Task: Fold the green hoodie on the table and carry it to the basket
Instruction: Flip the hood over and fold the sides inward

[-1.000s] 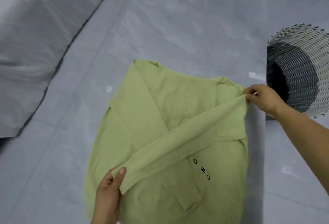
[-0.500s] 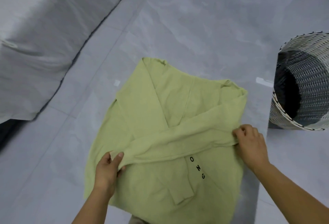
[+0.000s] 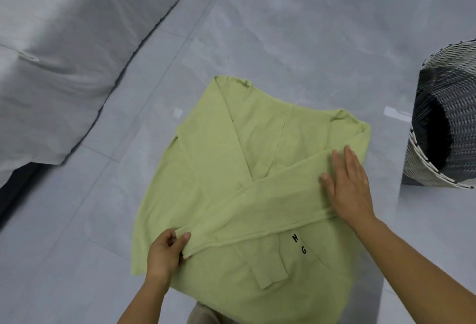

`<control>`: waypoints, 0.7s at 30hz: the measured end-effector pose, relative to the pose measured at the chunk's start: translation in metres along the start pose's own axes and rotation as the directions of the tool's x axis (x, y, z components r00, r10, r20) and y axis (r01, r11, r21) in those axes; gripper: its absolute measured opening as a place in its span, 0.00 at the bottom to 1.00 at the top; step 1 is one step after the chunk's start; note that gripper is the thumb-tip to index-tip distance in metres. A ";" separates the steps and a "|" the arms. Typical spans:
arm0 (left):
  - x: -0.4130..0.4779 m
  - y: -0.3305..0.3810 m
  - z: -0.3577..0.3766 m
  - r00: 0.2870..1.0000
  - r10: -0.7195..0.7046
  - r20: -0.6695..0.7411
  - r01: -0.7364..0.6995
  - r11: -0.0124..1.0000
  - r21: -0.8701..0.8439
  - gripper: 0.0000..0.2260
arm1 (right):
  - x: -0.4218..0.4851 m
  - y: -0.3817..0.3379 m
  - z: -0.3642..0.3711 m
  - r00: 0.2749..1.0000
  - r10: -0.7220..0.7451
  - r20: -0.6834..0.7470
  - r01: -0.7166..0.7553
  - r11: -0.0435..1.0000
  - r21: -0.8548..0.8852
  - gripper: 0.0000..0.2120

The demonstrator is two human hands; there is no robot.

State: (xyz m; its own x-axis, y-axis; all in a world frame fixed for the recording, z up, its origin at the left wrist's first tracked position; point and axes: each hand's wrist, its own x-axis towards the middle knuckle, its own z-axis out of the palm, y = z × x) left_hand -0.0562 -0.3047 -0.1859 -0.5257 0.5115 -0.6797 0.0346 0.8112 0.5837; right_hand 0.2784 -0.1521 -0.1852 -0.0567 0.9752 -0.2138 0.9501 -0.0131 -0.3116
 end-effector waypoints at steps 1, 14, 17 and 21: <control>0.000 -0.001 0.000 1.000 -0.003 -0.001 0.003 1.000 -0.004 0.17 | 0.005 0.000 0.005 0.999 0.038 0.031 -0.037 0.999 -0.019 0.34; -0.001 -0.005 0.005 0.995 0.064 -0.070 -0.057 0.993 0.103 0.15 | -0.009 0.000 0.014 0.999 -0.013 0.040 0.019 0.990 -0.141 0.40; -0.005 -0.009 0.001 0.991 0.120 -0.064 -0.099 0.961 0.260 0.09 | -0.053 -0.017 0.036 0.980 -0.170 0.102 0.184 0.972 -0.147 0.35; -0.003 -0.009 0.000 0.989 0.140 -0.039 -0.117 0.928 0.355 0.09 | -0.071 -0.005 0.059 0.988 -0.048 0.146 0.069 0.987 -0.142 0.37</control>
State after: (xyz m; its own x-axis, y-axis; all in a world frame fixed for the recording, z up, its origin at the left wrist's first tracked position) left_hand -0.0551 -0.3138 -0.1895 -0.5486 0.6087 -0.5732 0.3954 0.7929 0.4636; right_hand 0.2593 -0.2345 -0.2231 -0.1460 0.9322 -0.3312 0.9779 0.0854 -0.1906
